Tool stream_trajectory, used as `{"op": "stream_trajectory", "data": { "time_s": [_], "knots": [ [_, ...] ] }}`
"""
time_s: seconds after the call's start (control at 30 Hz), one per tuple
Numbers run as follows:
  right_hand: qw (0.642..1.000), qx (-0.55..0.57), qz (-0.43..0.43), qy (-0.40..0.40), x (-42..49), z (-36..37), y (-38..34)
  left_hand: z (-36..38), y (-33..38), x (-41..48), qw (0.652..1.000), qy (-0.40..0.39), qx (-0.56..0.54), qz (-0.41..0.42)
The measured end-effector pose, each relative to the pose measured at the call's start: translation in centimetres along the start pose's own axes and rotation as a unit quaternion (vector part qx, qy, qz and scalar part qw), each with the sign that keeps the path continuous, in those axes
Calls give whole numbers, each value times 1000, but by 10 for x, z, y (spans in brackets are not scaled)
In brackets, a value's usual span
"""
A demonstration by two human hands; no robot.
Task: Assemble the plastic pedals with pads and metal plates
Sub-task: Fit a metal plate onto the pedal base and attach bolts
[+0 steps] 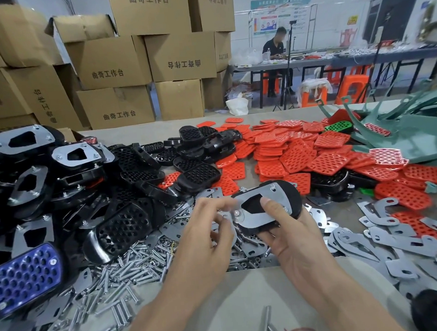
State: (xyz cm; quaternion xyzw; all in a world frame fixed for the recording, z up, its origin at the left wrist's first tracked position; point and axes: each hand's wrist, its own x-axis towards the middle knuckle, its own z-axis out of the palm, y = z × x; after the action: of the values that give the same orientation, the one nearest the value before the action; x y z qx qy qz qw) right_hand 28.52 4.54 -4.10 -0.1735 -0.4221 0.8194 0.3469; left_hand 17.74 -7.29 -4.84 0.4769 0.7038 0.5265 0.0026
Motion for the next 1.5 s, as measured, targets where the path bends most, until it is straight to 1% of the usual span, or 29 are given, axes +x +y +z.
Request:
{"op": "stream_trajectory", "data": {
  "time_s": [0.03,0.1,0.2,0.33,0.37,0.43,0.5,0.57,0.6,0.7,0.77,0.83,0.87,0.9,0.97,1.03,1.1,1.2,1.27,1.33,1.37,1.43,1.5],
  "knots": [
    [1000,-3,0,1,1,0,1,0,0,0,1000,14,-7,-22],
    [1000,-12,-3,-1,0,0,2,0,0,1,998,42,26,-38],
    [999,-25,-20,-9,1,0,3,-1,1,1,994,39,106,-4],
    [999,-25,-20,4,3,-2,5,1,4,-3,986,14,146,83],
    [1000,-23,-21,4,3,-2,5,1,5,-3,986,20,144,86],
    [999,-29,-26,-11,2,-1,4,0,5,-3,984,45,158,65],
    [998,-44,-35,-16,2,0,4,0,5,0,978,61,194,42],
    [998,-48,-33,-6,3,0,5,1,2,1,972,58,223,52],
    [998,-48,-32,2,3,-1,5,2,2,0,969,50,233,69],
    [998,-46,-29,9,4,-1,6,4,2,-3,970,17,212,120],
    [999,-45,-28,5,4,-1,6,3,3,-3,975,42,191,106],
    [998,-47,-30,-4,4,-1,6,3,5,0,973,70,205,74],
    [998,-50,-31,-5,4,-2,6,3,5,1,972,69,218,57],
    [998,-53,-30,-2,4,-2,6,3,3,2,969,63,230,57],
    [998,-58,-29,7,5,-2,7,4,-1,1,961,46,253,99],
    [997,-64,-30,13,5,-3,8,5,1,-3,962,25,238,134],
    [998,-62,-30,12,6,-3,8,4,1,-3,969,37,210,124],
    [997,-66,-34,0,6,-4,9,2,4,0,970,68,228,60],
    [996,-75,-38,6,7,-4,10,2,1,1,961,53,263,68],
    [996,-81,-43,11,7,-4,10,4,0,-2,956,20,270,113],
    [996,-79,-45,10,7,-4,10,5,-1,-4,958,9,256,131],
    [996,-71,-44,6,7,-5,10,4,2,-4,968,26,221,114],
    [997,-67,-40,-2,6,-5,9,3,4,-2,974,56,208,66]
  ]
}}
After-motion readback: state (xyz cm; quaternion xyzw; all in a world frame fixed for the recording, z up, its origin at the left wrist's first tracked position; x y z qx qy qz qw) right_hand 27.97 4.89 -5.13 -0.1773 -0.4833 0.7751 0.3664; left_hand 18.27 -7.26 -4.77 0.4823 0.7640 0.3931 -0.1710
